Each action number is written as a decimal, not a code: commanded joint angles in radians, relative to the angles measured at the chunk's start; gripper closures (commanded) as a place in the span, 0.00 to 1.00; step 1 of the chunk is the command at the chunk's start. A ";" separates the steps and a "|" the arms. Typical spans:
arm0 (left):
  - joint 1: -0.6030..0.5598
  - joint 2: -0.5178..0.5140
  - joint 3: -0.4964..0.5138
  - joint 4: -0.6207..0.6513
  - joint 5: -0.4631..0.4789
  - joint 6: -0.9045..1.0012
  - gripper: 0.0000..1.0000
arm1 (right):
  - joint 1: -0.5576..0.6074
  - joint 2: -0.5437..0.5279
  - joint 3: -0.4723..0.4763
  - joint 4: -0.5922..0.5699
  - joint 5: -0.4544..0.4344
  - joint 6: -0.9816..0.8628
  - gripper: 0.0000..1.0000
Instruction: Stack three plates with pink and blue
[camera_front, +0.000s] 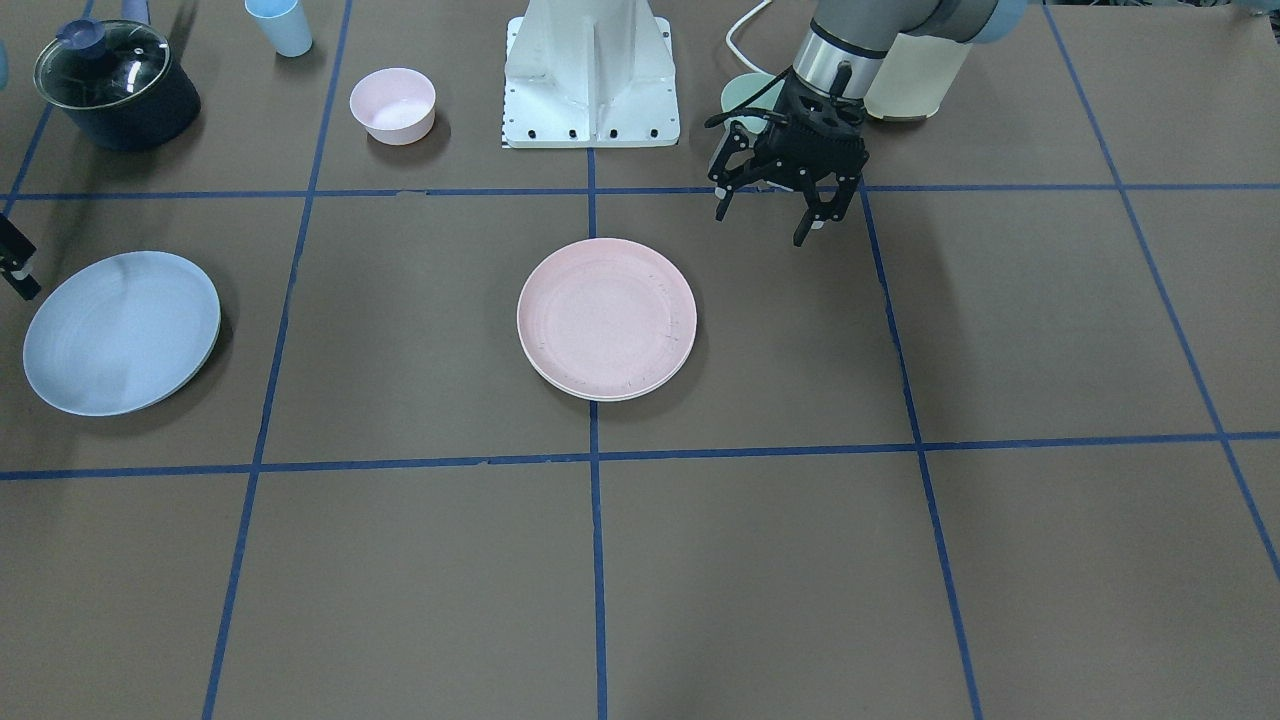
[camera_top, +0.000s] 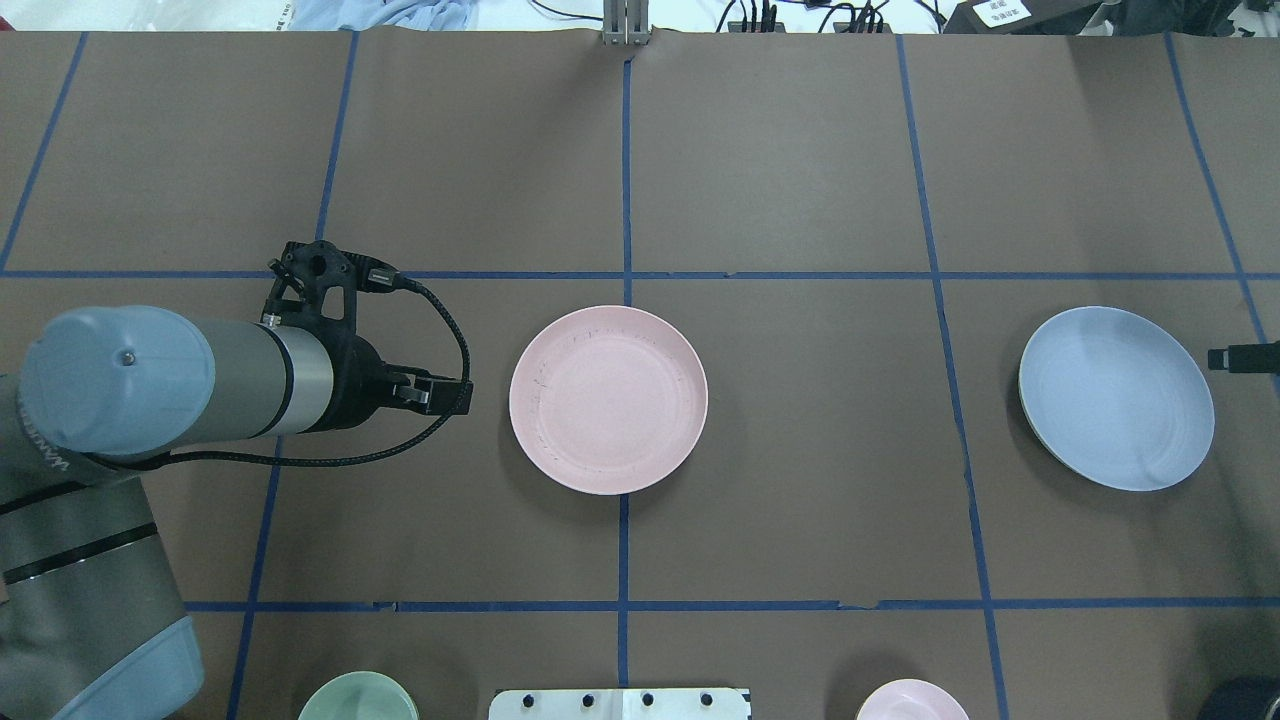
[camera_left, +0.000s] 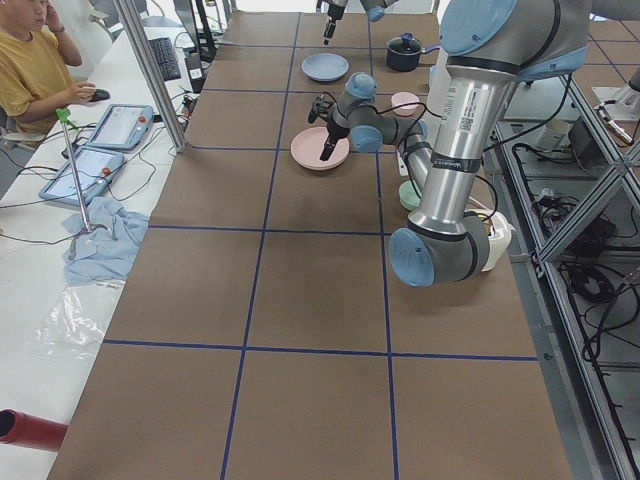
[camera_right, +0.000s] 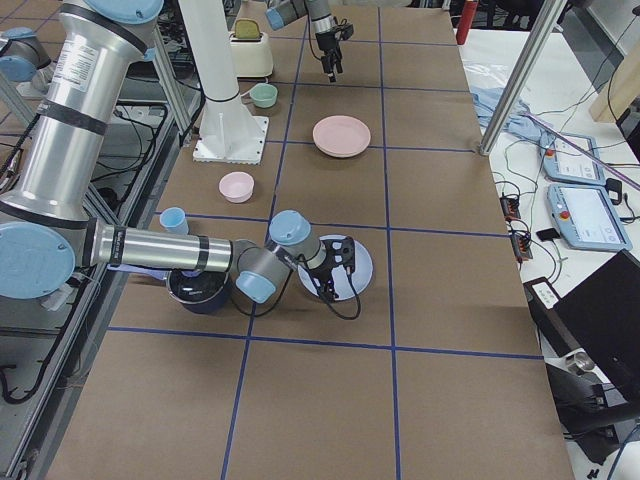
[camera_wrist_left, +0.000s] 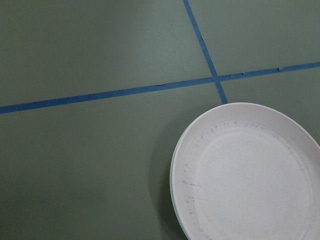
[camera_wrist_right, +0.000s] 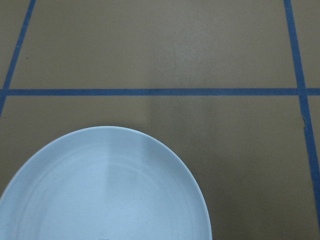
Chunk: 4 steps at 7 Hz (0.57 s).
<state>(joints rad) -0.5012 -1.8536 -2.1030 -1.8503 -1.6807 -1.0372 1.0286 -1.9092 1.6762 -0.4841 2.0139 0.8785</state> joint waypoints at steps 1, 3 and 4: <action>0.000 0.002 0.000 0.000 0.001 -0.006 0.00 | -0.062 -0.001 -0.075 0.094 -0.041 0.020 0.08; 0.001 0.002 0.000 0.000 0.003 -0.006 0.00 | -0.119 0.010 -0.107 0.094 -0.099 0.020 0.18; 0.001 0.001 0.000 -0.001 0.004 -0.007 0.00 | -0.128 0.010 -0.110 0.094 -0.099 0.020 0.43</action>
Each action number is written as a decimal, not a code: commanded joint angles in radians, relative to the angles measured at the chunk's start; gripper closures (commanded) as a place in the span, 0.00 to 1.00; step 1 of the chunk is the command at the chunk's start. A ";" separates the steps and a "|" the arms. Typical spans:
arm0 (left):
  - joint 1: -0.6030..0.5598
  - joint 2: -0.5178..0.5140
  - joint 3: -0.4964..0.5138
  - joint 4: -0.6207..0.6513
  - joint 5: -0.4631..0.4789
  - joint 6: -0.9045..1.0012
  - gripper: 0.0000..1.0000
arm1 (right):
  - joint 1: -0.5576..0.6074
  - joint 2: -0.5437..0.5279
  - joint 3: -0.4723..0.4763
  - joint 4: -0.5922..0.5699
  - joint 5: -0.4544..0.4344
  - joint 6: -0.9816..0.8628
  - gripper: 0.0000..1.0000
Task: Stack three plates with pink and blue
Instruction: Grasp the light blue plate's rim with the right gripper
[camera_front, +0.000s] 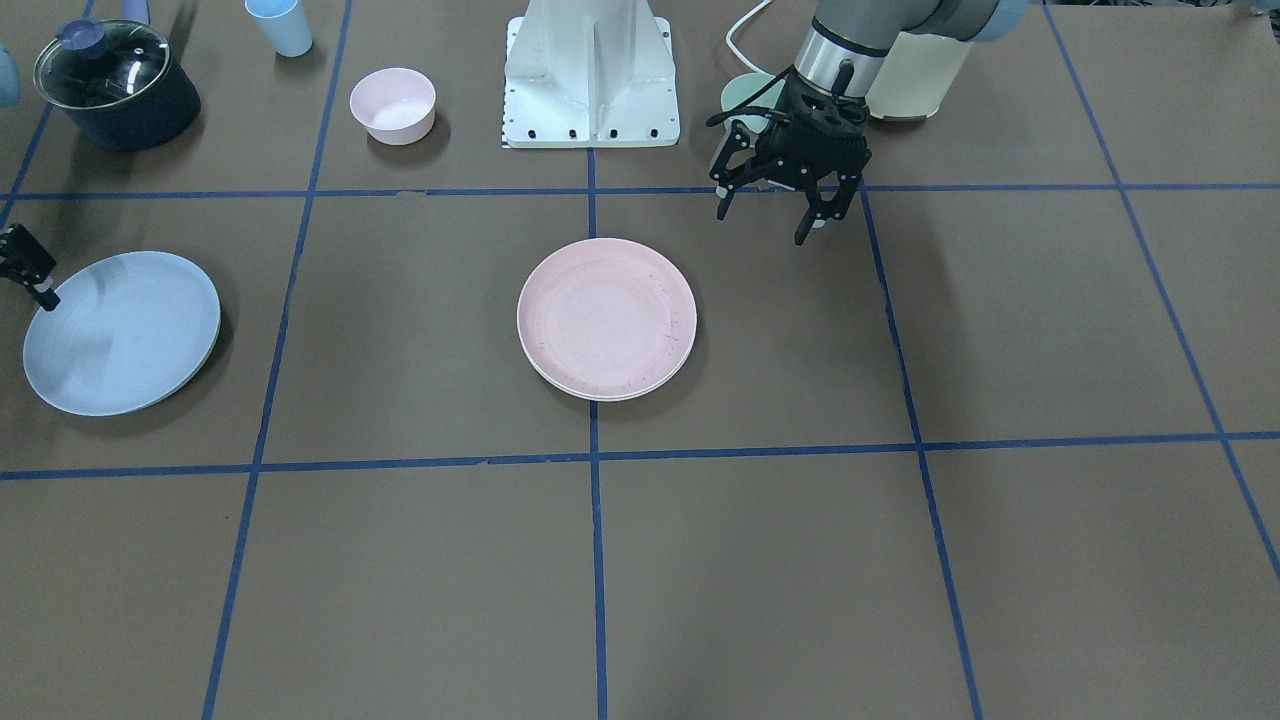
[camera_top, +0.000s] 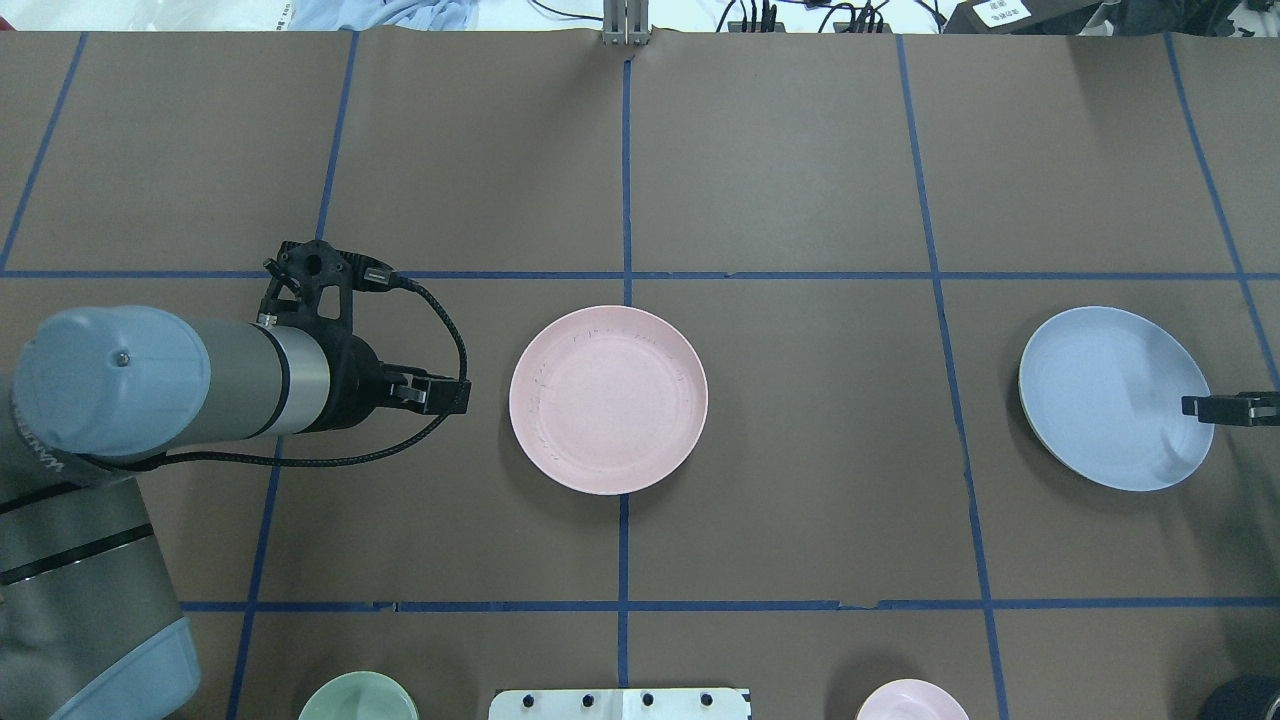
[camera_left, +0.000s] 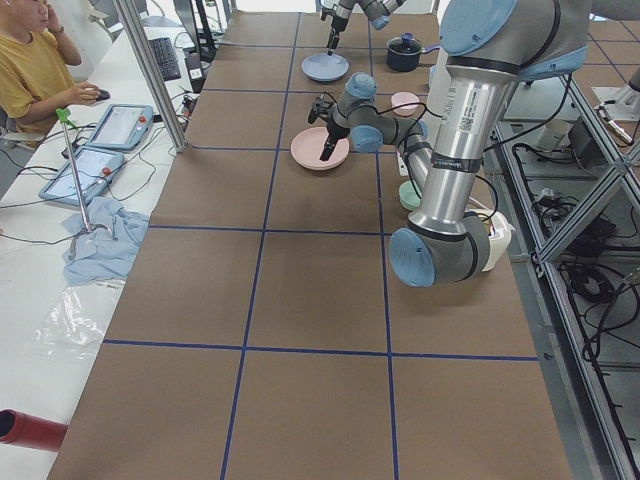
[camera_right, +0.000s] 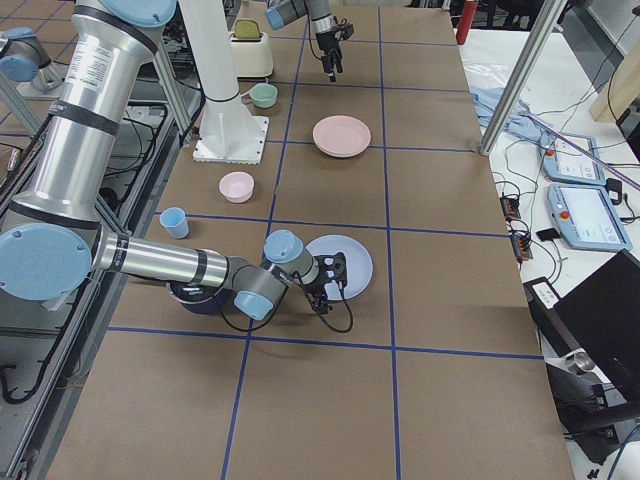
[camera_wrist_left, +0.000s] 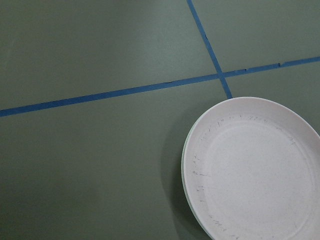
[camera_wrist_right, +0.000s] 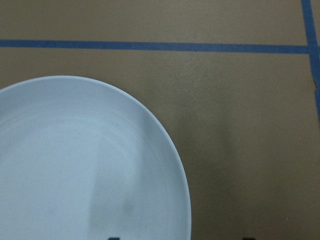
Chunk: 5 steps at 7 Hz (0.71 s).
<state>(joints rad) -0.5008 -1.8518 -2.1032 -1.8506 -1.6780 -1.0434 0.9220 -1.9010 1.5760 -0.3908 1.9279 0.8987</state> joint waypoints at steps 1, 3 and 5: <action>0.001 0.000 0.000 -0.001 0.003 -0.001 0.00 | -0.023 0.002 -0.010 0.003 -0.012 0.002 0.92; 0.001 0.000 0.002 -0.001 0.004 -0.003 0.00 | -0.022 0.002 -0.008 0.006 -0.012 0.005 1.00; 0.002 0.000 0.002 -0.001 0.003 -0.003 0.00 | -0.018 0.003 0.048 0.006 0.002 0.014 1.00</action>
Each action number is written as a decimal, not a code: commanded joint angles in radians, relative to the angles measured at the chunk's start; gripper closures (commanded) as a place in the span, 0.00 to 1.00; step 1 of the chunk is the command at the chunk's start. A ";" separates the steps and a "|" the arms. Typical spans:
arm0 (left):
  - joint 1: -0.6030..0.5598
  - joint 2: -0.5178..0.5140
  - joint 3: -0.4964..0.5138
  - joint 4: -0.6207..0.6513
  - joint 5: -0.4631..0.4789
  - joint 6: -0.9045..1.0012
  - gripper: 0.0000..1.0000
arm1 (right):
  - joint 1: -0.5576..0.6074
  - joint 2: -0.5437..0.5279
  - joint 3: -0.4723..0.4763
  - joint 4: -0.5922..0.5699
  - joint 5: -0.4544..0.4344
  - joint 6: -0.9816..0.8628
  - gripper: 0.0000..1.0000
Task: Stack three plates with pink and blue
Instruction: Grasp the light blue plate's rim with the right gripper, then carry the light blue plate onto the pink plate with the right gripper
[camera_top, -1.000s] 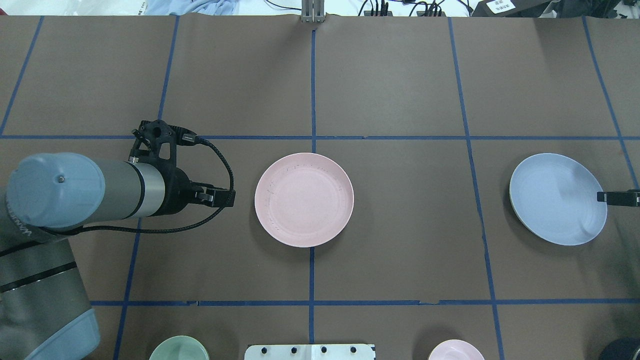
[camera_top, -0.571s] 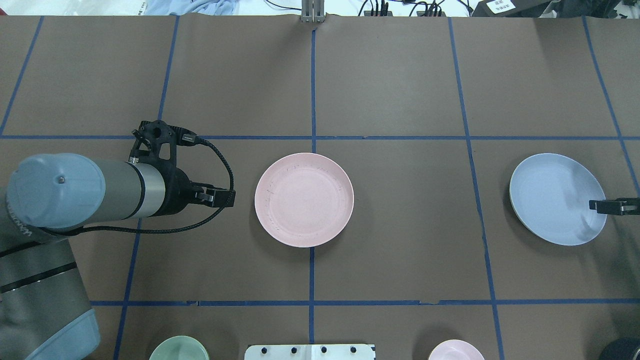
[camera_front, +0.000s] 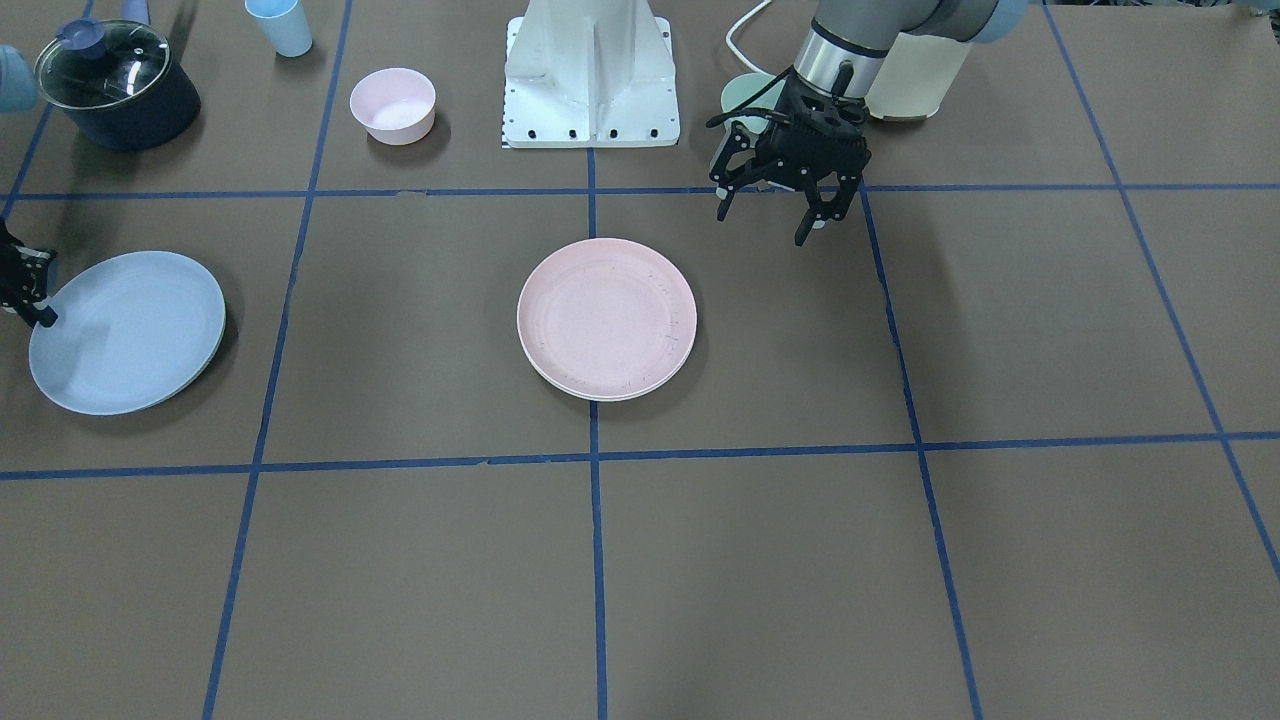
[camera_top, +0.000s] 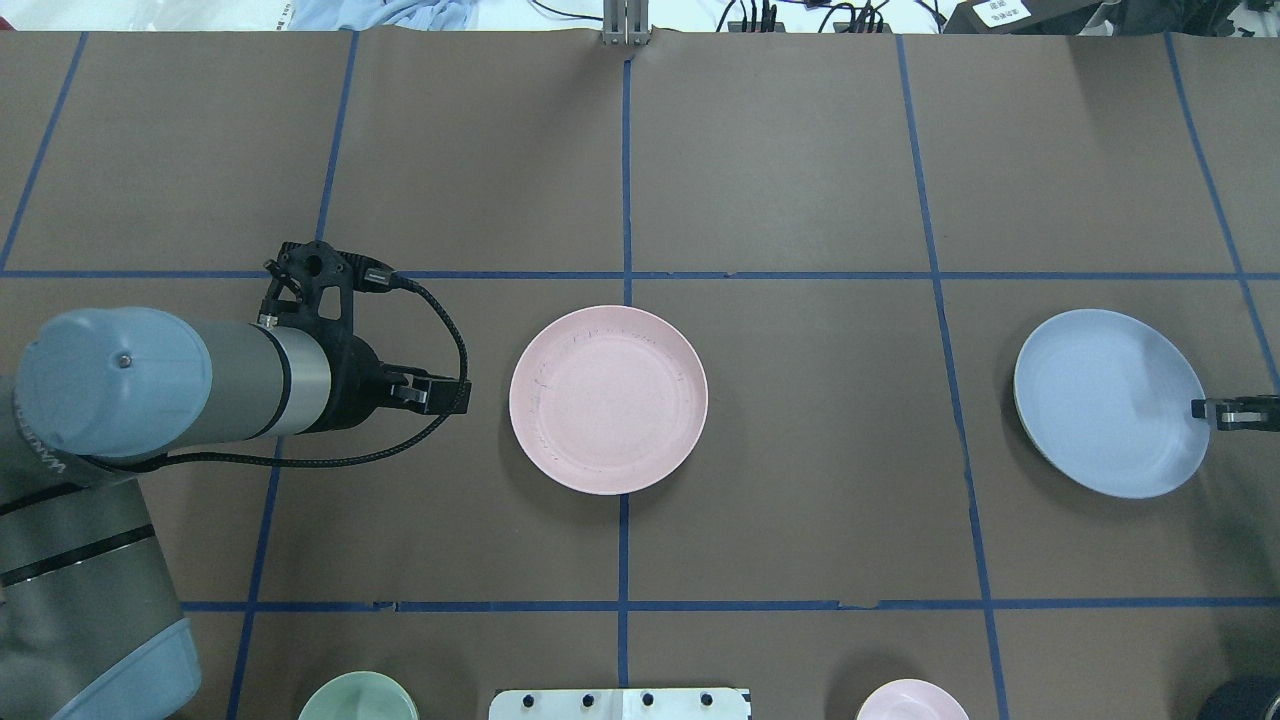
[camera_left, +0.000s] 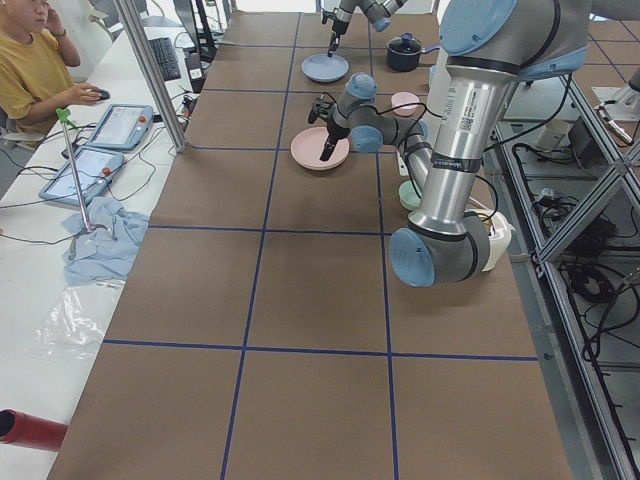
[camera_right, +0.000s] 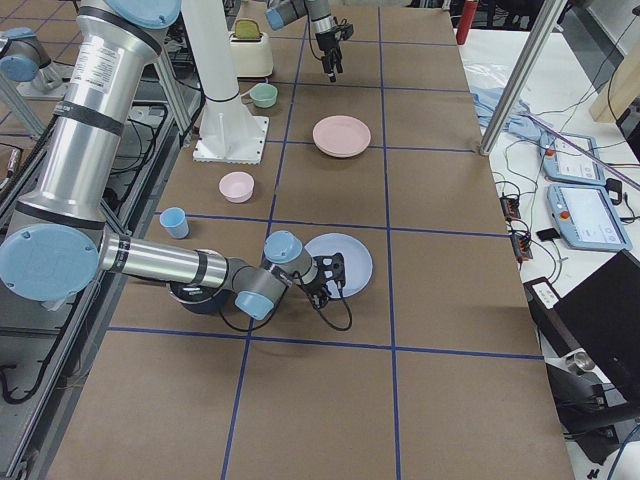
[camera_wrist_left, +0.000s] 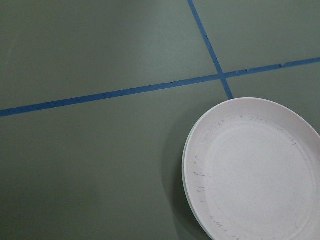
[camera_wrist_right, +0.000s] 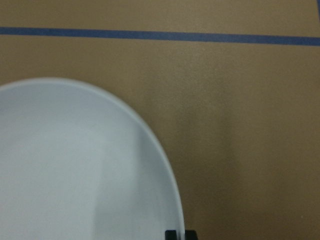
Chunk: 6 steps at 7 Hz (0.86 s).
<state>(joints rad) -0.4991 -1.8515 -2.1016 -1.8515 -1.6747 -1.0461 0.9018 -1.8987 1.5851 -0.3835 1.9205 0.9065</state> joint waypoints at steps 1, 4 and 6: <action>0.001 0.002 0.000 -0.002 0.000 0.000 0.00 | 0.018 0.007 0.105 -0.046 0.052 0.029 1.00; -0.001 0.002 0.000 -0.003 0.000 0.000 0.00 | 0.054 0.201 0.404 -0.518 0.114 0.188 1.00; -0.002 0.002 0.000 -0.003 -0.003 0.003 0.00 | -0.144 0.416 0.406 -0.641 -0.055 0.367 1.00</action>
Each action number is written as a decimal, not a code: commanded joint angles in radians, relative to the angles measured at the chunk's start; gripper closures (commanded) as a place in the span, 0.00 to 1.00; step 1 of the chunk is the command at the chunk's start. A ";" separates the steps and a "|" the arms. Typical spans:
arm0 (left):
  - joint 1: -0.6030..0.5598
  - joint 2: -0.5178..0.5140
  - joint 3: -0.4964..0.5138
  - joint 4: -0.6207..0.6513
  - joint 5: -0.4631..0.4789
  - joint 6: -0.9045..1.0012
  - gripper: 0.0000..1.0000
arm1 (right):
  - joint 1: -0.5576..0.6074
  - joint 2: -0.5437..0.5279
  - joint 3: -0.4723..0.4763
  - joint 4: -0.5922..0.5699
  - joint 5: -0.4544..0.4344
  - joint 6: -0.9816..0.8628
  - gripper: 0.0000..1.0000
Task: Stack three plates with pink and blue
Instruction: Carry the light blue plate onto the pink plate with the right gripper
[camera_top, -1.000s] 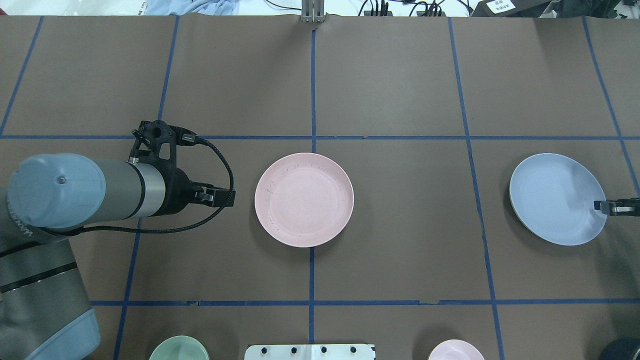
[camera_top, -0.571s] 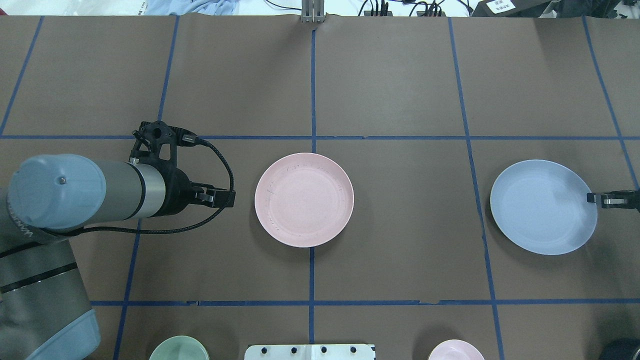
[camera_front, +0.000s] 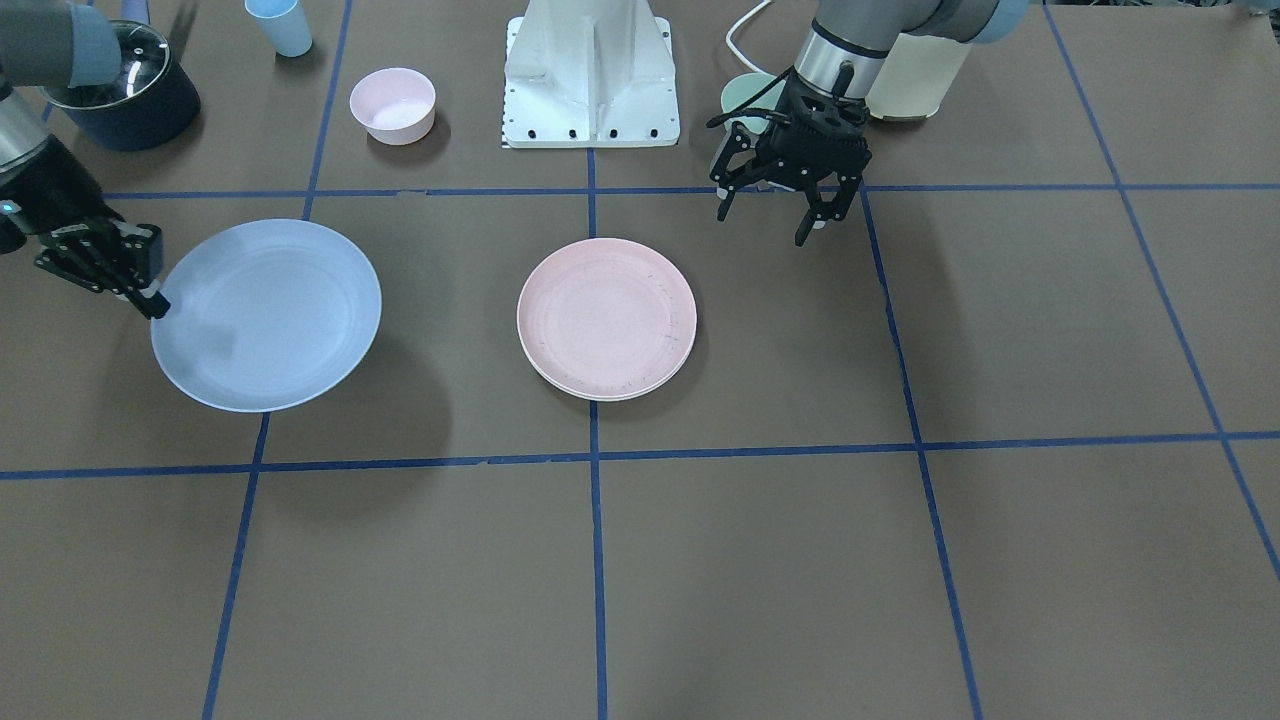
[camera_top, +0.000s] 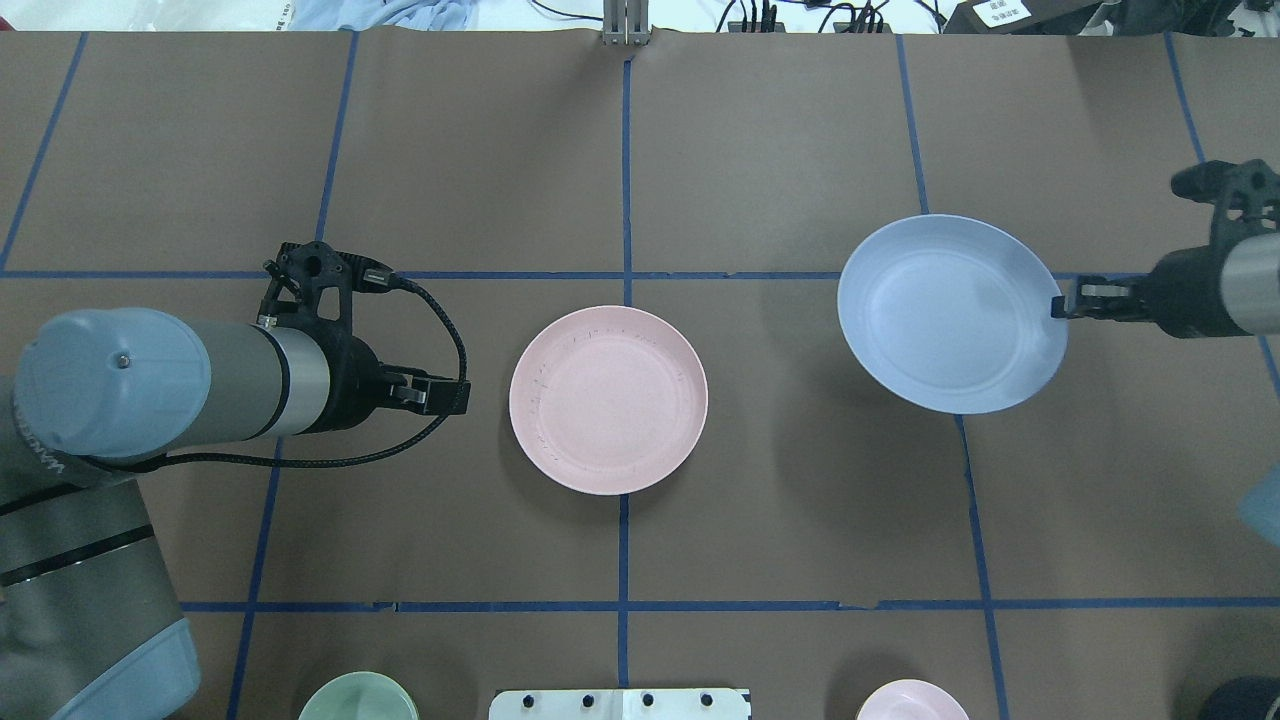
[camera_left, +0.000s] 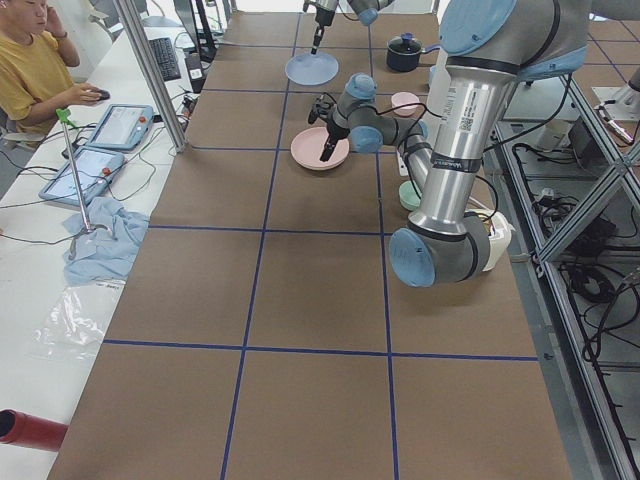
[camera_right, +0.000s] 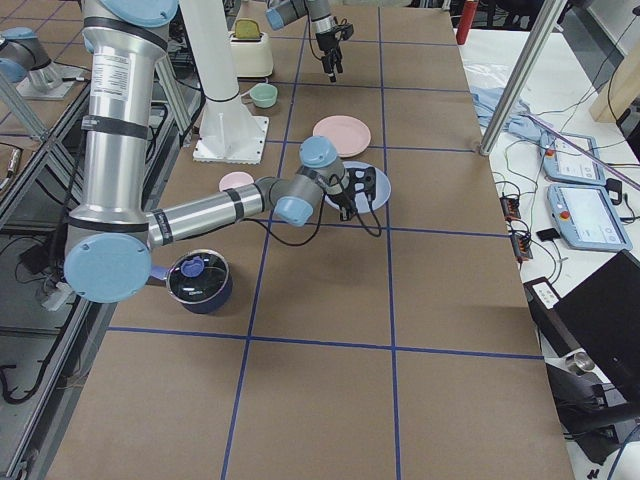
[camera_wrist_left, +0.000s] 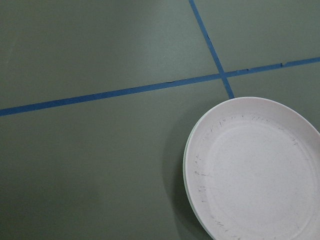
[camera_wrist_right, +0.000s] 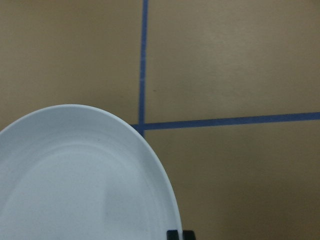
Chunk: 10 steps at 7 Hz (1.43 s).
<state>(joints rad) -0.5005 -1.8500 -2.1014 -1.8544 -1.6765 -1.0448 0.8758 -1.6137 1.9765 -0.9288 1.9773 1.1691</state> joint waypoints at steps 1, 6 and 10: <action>-0.007 -0.002 -0.011 0.000 -0.005 0.014 0.00 | -0.255 0.284 0.005 -0.255 -0.261 0.226 1.00; -0.224 0.044 -0.011 0.023 -0.183 0.293 0.00 | -0.505 0.489 -0.057 -0.489 -0.498 0.336 1.00; -0.222 0.048 -0.005 0.012 -0.183 0.275 0.00 | -0.433 0.561 -0.101 -0.542 -0.482 0.311 0.00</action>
<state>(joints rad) -0.7235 -1.8036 -2.1104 -1.8367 -1.8591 -0.7649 0.3980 -1.0613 1.8701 -1.4337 1.4742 1.4973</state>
